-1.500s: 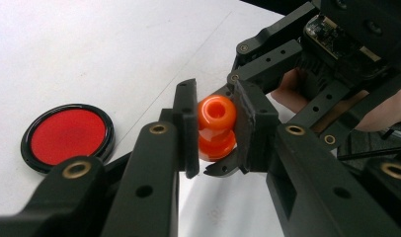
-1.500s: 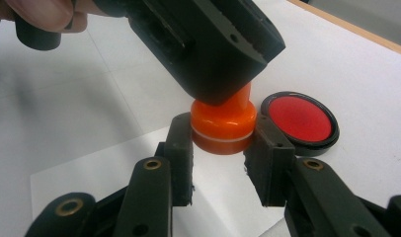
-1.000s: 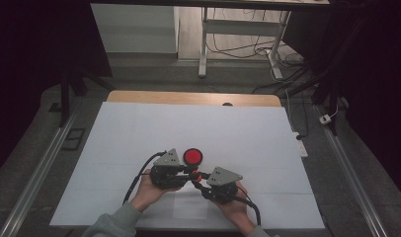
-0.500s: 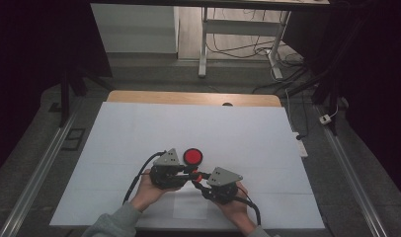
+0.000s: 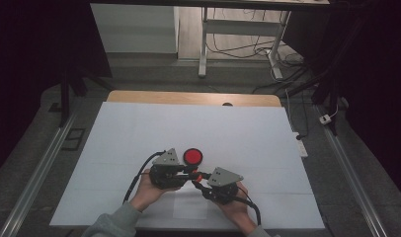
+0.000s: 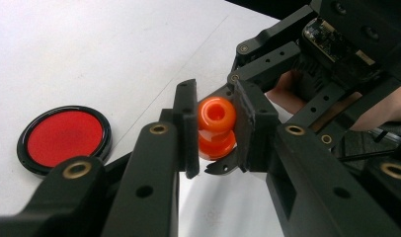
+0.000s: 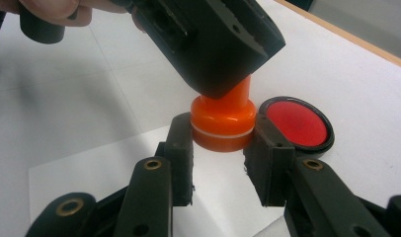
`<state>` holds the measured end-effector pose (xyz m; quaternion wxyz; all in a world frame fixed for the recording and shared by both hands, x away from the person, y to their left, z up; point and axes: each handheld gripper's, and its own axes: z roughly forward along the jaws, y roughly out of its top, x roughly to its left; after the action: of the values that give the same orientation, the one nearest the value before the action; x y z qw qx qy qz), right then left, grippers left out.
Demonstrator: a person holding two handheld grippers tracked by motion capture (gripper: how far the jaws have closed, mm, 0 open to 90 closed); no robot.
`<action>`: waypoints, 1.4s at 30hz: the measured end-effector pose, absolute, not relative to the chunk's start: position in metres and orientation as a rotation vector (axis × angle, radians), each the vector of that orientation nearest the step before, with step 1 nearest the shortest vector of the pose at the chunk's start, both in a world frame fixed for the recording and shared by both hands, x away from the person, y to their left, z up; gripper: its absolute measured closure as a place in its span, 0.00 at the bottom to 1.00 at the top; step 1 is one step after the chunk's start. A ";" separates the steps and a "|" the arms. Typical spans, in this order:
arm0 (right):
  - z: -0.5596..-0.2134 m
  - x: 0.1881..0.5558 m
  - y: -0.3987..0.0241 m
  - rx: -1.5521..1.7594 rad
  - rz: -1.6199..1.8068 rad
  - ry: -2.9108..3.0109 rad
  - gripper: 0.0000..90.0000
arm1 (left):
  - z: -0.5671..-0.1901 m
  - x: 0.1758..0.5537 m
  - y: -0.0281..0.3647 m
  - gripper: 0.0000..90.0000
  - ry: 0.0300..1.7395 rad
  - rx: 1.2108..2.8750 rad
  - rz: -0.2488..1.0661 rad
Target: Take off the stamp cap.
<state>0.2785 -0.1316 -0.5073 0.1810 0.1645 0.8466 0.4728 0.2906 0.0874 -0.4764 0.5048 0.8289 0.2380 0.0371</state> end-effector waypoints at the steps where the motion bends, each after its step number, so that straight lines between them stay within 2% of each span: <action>1: -0.507 0.278 -0.132 0.461 1.337 2.387 0.72 | -0.476 0.291 0.088 0.81 0.573 2.000 0.090; 15: -0.507 0.279 -0.132 0.475 1.356 2.388 0.72 | -0.476 0.291 0.089 0.81 0.582 1.985 0.077; 17: -0.509 0.280 -0.133 0.488 1.315 2.398 0.72 | -0.471 0.291 0.097 0.81 0.610 1.941 0.132; 21: -0.513 0.286 -0.142 0.562 1.356 2.395 0.72 | -0.467 0.294 0.115 0.81 0.631 1.918 0.129; 42: -0.512 0.287 -0.149 0.571 1.305 2.367 0.72 | -0.469 0.293 0.108 0.81 0.618 1.927 0.108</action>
<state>0.2865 -0.1486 -0.5115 0.1884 0.2031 0.8414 0.4639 0.2932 0.1078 -0.4690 0.5290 0.8070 0.2587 0.0452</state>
